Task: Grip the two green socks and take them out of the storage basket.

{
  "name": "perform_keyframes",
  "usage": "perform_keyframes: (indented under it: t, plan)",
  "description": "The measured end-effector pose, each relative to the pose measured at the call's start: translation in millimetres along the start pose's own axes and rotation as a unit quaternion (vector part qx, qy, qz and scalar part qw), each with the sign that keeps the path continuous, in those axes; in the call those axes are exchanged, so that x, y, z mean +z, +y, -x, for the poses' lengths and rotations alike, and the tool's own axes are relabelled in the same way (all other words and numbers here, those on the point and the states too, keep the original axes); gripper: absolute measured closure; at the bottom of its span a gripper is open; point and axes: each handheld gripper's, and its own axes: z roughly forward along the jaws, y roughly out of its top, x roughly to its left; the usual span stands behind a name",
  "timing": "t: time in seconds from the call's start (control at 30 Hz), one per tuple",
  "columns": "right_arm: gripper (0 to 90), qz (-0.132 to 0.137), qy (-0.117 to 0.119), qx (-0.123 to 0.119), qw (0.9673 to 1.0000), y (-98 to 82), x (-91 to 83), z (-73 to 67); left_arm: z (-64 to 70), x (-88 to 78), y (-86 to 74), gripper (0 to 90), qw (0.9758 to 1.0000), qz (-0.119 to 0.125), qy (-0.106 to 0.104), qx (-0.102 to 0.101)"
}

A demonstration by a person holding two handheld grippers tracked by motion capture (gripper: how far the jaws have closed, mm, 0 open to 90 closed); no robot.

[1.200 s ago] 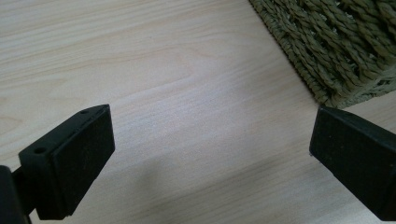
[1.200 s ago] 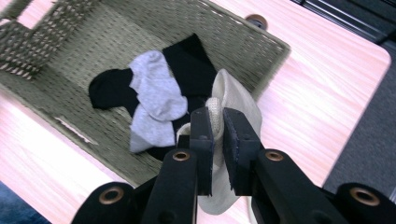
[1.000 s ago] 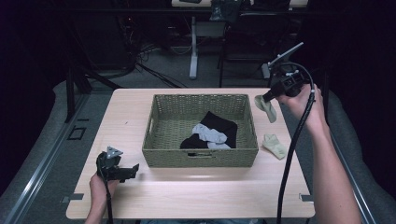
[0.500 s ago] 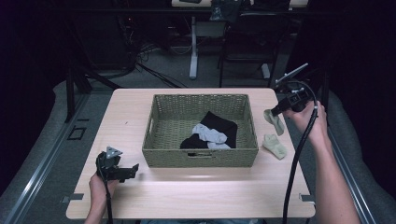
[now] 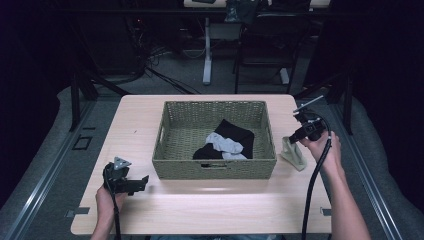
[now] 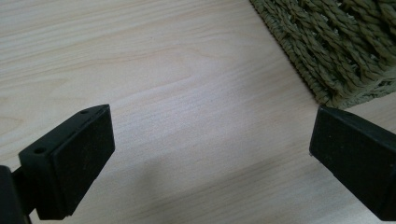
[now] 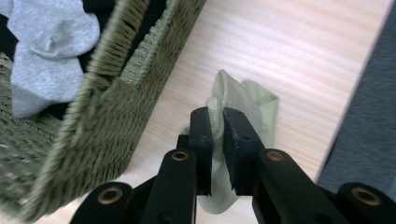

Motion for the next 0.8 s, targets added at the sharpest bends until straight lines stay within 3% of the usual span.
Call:
perform_keyframes:
  t: [0.17,0.33,0.47,0.5,0.67,0.7,0.8]
  plan:
    - [81.7,-0.009,0.004,0.011,0.9999,-4.6,22.0,5.1,-0.1,-0.1,-0.1,0.2,1.0000,0.000,0.000,0.000]
    - [81.0,-0.024,0.026,0.027,0.9990,-11.9,58.7,13.3,-0.9,0.0,-0.4,0.2,1.0000,-0.001,0.000,0.000]
    - [77.5,-0.024,0.033,0.037,0.9985,-16.2,73.3,13.4,-1.4,0.0,-0.4,0.2,1.0000,-0.002,-0.001,0.000]
    - [74.8,-0.030,0.032,0.030,0.9986,-16.0,72.8,13.5,-1.4,0.0,-0.4,0.2,1.0000,-0.002,-0.001,0.000]
    - [62.4,-0.009,0.031,0.025,0.9992,-16.5,59.8,9.6,-1.1,-0.2,-0.2,0.2,1.0000,-0.002,-0.001,0.001]
    - [55.4,0.001,0.026,0.020,0.9995,-16.9,49.0,7.2,-0.7,-0.1,-0.3,0.2,1.0000,0.000,0.000,0.001]
    - [45.3,0.022,0.019,0.013,0.9995,-20.4,31.0,2.1,-0.7,-0.2,-0.3,0.2,1.0000,0.000,0.000,0.000]
